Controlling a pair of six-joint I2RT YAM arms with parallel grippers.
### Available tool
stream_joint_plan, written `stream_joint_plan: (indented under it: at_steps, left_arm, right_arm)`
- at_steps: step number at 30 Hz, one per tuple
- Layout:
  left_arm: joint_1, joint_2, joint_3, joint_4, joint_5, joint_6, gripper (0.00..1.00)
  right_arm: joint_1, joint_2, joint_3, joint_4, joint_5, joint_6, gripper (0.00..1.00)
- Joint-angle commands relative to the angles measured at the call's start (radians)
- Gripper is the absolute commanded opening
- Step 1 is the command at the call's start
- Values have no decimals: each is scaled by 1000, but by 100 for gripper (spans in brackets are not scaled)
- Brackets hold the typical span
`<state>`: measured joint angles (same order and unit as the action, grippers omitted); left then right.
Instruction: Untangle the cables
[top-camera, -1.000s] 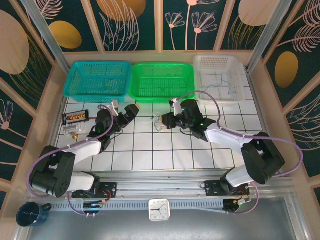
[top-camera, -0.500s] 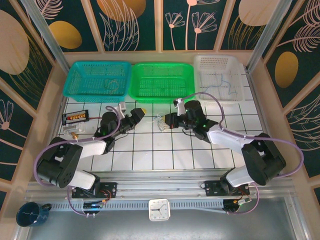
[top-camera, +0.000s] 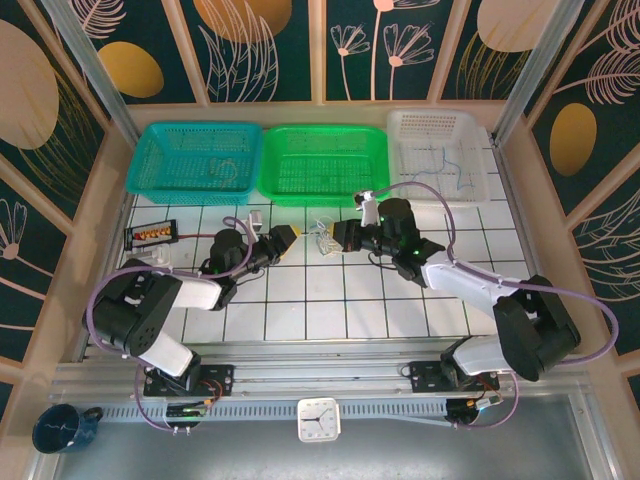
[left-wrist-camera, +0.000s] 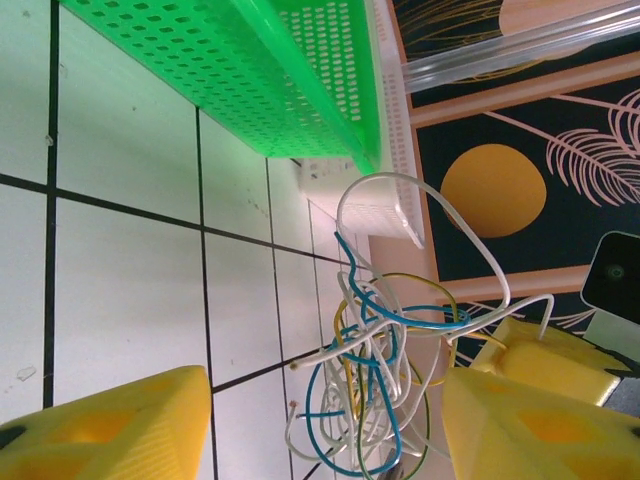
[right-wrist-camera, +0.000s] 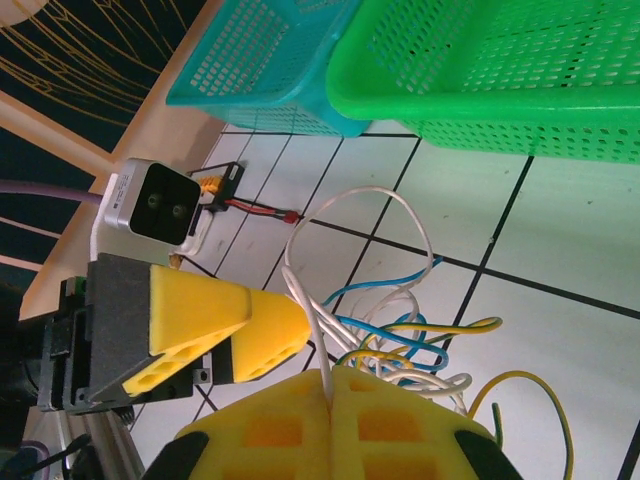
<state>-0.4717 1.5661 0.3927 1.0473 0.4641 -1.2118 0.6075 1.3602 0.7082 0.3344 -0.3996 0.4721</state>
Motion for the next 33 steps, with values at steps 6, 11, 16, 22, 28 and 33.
stream_joint_plan:
  at_steps: [6, 11, 16, 22, 28, 33]
  left_arm:
    - [-10, 28, 17, 88, 18, -8, 51]
    - [-13, 44, 16, 108, 13, -16, 50]
    - [-19, 66, 30, 131, 14, -28, 44]
    - [-22, 75, 50, 134, 15, -32, 35]
    - [-22, 78, 48, 137, 19, -32, 16]
    - [-22, 51, 35, 141, 15, -35, 0]
  right_arm:
    - [-9, -19, -10, 47, -31, 15, 0]
    - [-9, -21, -9, 51, -38, 17, 0]
    - [-9, -19, -9, 51, -44, 18, 0]
    - [-9, -19, -10, 51, -47, 17, 0]
    - [-9, -19, -13, 55, -42, 18, 0]
    - [-13, 3, -36, 63, -18, 20, 0]
